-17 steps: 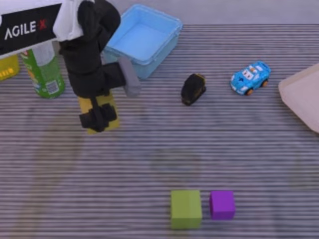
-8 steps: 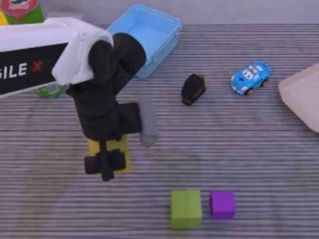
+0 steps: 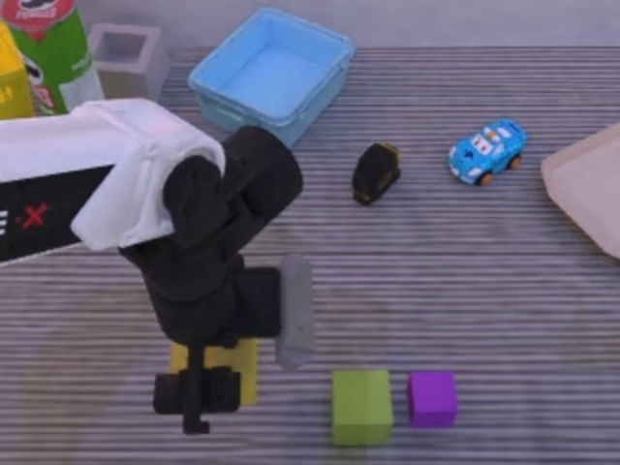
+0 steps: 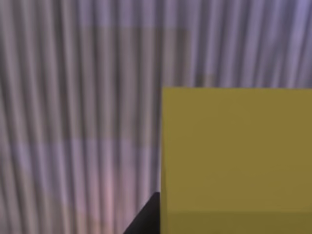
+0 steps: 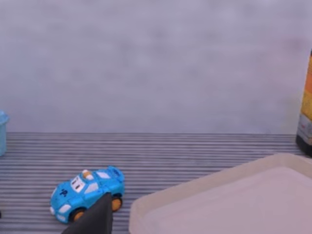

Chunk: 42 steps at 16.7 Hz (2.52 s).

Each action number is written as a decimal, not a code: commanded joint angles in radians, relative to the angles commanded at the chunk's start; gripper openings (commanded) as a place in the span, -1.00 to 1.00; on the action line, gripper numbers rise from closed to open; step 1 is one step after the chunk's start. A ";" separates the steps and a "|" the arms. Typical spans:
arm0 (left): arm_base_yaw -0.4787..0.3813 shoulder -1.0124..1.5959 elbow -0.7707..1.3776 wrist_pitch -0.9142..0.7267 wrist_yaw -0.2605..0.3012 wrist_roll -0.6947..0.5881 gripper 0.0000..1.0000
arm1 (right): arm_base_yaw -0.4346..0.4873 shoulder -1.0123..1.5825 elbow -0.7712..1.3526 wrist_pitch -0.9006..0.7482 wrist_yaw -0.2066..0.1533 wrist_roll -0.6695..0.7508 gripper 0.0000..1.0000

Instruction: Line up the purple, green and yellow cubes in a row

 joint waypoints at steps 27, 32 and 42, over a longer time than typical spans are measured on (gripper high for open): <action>-0.007 0.132 -0.152 0.284 0.000 -0.005 0.81 | 0.000 0.000 0.000 0.000 0.000 0.000 1.00; -0.007 0.132 -0.152 0.284 0.000 -0.005 1.00 | 0.000 0.000 0.000 0.000 0.000 0.000 1.00; 0.002 0.084 -0.078 0.161 0.000 -0.006 1.00 | 0.000 0.000 0.000 0.000 0.000 0.000 1.00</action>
